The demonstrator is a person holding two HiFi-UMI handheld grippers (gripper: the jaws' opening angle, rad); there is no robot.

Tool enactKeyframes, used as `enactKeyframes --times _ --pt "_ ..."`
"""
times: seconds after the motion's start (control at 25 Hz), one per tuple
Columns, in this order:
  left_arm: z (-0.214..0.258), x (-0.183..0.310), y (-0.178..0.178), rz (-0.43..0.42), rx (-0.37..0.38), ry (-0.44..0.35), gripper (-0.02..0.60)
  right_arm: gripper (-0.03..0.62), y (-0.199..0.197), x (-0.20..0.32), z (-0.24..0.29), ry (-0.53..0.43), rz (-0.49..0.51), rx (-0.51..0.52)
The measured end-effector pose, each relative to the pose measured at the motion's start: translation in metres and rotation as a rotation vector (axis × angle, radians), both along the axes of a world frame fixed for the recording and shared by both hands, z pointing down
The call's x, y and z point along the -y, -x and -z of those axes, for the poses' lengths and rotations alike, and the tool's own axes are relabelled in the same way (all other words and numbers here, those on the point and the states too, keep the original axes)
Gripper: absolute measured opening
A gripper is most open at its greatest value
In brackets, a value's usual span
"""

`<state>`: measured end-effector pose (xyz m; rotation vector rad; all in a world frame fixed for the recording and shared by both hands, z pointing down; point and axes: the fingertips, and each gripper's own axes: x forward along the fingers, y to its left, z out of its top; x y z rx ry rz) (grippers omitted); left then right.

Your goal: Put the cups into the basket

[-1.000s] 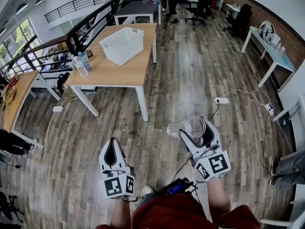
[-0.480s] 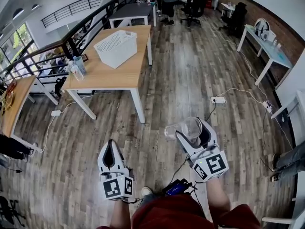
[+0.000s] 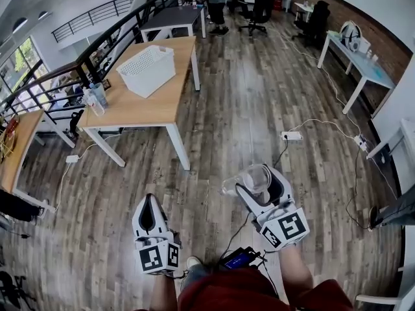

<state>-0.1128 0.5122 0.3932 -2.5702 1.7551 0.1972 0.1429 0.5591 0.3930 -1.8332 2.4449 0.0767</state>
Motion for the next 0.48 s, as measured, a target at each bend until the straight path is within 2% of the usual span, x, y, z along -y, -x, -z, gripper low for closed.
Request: enactKeyframes --times 0.48 --pt "-0.008 0.009 -0.020 0.019 0.001 0.012 0.000 0.353 -0.021 0.014 -0.008 0.010 0.024 0.009"
